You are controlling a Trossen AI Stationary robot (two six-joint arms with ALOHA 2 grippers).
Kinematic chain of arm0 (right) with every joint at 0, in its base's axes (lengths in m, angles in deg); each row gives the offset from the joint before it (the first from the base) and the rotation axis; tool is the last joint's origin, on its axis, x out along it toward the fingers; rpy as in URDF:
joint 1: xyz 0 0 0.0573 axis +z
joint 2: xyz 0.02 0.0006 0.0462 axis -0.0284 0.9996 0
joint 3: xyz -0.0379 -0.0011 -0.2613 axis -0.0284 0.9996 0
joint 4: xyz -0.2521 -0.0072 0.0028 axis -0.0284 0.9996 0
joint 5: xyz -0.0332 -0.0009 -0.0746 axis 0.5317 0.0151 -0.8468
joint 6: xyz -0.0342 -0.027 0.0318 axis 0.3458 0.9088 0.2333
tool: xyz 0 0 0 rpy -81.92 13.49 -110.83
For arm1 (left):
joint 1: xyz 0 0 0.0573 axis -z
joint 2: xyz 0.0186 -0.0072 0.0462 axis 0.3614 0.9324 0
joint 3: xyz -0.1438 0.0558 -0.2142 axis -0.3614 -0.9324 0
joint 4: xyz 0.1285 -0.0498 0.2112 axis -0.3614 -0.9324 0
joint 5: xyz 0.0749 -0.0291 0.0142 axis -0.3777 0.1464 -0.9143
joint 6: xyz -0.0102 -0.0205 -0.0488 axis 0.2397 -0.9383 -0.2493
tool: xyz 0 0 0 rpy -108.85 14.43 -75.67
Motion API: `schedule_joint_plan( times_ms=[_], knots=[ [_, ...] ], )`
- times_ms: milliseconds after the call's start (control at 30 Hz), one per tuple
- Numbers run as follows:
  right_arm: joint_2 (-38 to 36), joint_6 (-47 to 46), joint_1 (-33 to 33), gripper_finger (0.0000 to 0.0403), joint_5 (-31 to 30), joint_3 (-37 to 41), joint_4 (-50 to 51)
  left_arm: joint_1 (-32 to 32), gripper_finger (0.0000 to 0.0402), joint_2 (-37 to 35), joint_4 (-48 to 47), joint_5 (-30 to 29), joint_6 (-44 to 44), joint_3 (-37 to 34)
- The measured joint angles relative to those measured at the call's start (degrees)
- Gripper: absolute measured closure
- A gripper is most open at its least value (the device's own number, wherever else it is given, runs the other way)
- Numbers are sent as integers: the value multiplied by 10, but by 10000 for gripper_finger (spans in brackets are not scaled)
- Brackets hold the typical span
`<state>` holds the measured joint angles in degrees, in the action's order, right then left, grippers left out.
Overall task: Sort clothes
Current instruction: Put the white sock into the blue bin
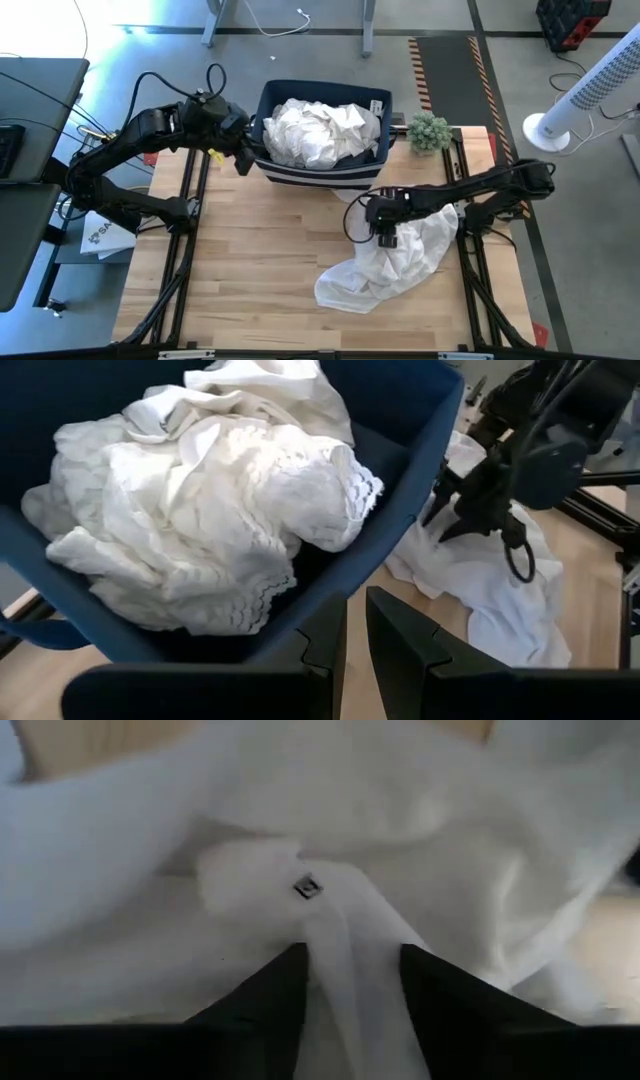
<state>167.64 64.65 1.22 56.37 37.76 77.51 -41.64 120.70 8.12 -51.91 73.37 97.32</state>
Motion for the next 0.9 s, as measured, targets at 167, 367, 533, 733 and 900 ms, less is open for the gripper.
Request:
schedule_joint_plan(
  times_ms=[167,367,533,733,900],
  knots=[
    [0,-32,-19,317,61,32,-14,0,363,0,0,-14,-11,0],
    [0,-65,-19,388,68,-25,79,0,363,0,1,-45,-17,0],
    [-17,-20,-19,397,130,-170,195,0,363,0,1,-47,-22,0],
    [-39,-11,-31,399,197,-382,246,0,363,0,1,-48,-21,0],
    [-30,30,-67,400,85,-543,203,0,363,0,1,-48,-21,0]
  ],
)
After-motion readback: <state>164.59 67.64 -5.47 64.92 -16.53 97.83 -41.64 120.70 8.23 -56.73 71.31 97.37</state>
